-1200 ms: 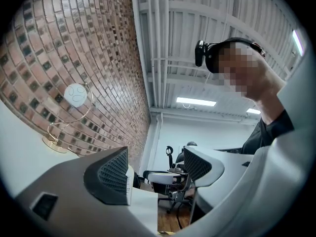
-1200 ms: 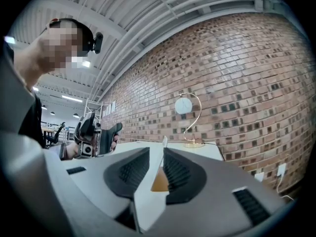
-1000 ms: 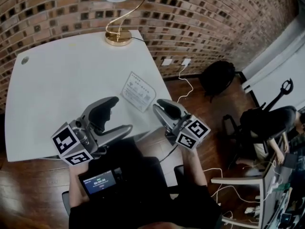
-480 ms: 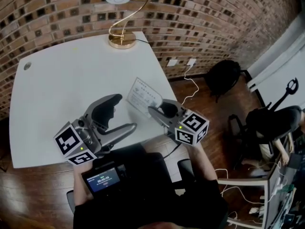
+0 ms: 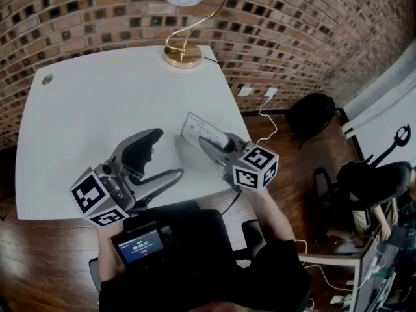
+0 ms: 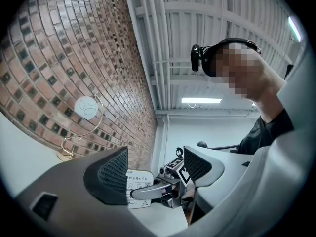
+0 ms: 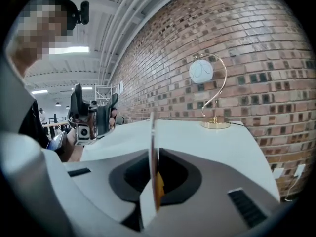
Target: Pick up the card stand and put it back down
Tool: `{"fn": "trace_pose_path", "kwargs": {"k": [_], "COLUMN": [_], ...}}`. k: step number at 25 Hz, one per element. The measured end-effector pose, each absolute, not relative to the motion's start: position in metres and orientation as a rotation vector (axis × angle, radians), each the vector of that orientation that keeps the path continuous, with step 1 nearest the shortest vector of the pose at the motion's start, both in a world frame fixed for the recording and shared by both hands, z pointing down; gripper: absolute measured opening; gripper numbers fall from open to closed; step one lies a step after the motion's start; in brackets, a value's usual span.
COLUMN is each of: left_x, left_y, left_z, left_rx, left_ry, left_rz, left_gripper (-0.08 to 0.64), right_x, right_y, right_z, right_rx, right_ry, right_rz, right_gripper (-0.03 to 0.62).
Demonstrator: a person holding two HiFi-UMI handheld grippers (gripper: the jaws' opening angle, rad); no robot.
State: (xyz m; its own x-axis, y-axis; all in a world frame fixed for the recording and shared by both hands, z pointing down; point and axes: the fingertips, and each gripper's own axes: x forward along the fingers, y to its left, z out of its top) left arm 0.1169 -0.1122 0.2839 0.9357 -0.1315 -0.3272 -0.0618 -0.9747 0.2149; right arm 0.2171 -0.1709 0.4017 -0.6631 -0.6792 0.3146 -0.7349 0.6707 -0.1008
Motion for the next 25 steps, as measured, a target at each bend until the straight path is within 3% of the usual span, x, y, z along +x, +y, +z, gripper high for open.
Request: {"fn": "trace_pose_path", "kwargs": {"k": [11,25], "left_x": [0.085,0.046], "left_y": [-0.119,-0.125], "left_z": [0.288,0.278], "left_rx": [2.875,2.867], "left_ry": [-0.267,-0.44], "left_rz": [-0.514,-0.57], "left_gripper": [0.351,0.351], "right_x": [0.186,0.131], "right_y": [-0.185,-0.181], "right_z": [0.376,0.325], "right_rx": [0.976,0.684], "right_ry": [-2.865,-3.009], "right_rz": [0.465,0.385], "right_gripper": [0.031,0.031]}}
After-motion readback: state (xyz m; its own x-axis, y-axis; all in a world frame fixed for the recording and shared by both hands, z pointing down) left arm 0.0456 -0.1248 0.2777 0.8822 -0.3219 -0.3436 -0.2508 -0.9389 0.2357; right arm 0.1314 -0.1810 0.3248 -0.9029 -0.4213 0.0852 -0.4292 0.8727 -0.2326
